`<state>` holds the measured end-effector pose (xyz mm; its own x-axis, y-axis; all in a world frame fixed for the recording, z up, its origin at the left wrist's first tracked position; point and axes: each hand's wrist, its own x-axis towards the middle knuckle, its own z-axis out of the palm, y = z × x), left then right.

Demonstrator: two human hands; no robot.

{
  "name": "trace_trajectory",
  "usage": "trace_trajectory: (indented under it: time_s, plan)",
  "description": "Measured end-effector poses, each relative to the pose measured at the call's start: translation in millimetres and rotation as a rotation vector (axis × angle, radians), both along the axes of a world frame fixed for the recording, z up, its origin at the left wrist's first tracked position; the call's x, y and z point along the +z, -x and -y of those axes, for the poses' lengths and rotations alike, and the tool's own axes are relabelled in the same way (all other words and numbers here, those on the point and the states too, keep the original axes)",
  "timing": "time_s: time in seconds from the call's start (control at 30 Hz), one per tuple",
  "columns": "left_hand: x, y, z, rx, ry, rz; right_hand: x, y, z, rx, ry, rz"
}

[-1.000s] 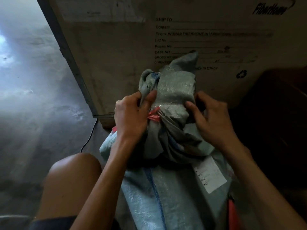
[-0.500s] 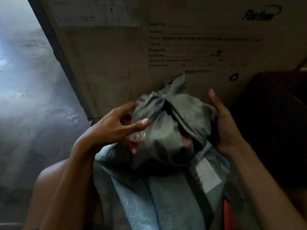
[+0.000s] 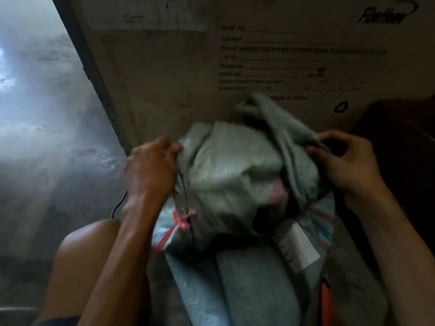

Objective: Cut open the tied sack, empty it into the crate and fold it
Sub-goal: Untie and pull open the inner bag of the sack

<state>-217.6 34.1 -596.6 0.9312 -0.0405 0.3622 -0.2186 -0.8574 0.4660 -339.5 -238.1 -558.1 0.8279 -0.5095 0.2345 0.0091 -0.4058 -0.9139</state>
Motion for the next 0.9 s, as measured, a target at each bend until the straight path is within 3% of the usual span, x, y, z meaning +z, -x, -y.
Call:
trace_trajectory:
  time_s: [0.07,0.1,0.17,0.27,0.33,0.4,0.43,0.47,0.53,0.63,0.7,0.77,0.83,0.9]
  plan:
    - [5.1,-7.2,-11.2,0.147,0.246,-0.080,4.2,6.7,18.4,-0.107,-0.200,-0.044]
    - [7.5,-10.1,-14.6,0.124,0.501,-0.152,3.3,8.1,22.0,-0.129,-0.290,-0.085]
    - [12.3,-6.2,-11.6,0.009,1.013,-0.363,-3.2,5.7,17.9,-0.105,-0.444,-0.118]
    - [21.4,8.9,5.5,-0.282,1.415,-0.647,-9.7,-1.7,-9.6,0.159,-0.761,-0.131]
    - [21.8,11.3,16.1,-0.479,1.314,-0.702,-19.1,-7.6,-19.7,0.256,-0.625,-0.183]
    - [15.0,13.2,19.7,-0.502,0.903,-0.491,-25.4,-11.1,-15.4,0.165,-0.348,-0.168]
    - [8.5,12.7,19.0,-0.426,0.704,-0.327,-26.5,-13.0,-8.4,0.068,-0.275,-0.135]
    - [2.3,9.4,16.0,-0.306,0.630,-0.199,-24.7,-14.6,-0.3,-0.054,-0.251,-0.078]
    - [-4.2,-4.2,4.8,-0.095,0.807,-0.145,-24.4,-20.2,22.2,-0.337,-0.295,0.032]
    - [-1.1,-20.6,-1.4,0.033,1.220,-0.575,-35.4,-25.3,23.5,-0.414,-0.587,-0.024]
    - [-6.8,-21.5,3.5,-0.018,1.277,-0.796,-49.2,-20.5,4.8,-0.272,-0.783,-0.263]
    - [-6.0,-5.5,14.0,-0.160,1.288,-0.891,-56.3,-17.9,-16.6,-0.094,-0.884,-0.371]
    - [-14.7,-2.0,23.2,-0.267,1.226,-0.970,-60.7,-23.1,-31.9,0.051,-0.986,-0.260]
    - [-21.2,-5.6,24.6,-0.461,1.113,-0.926,-64.3,-31.7,-35.7,0.134,-1.053,-0.037]
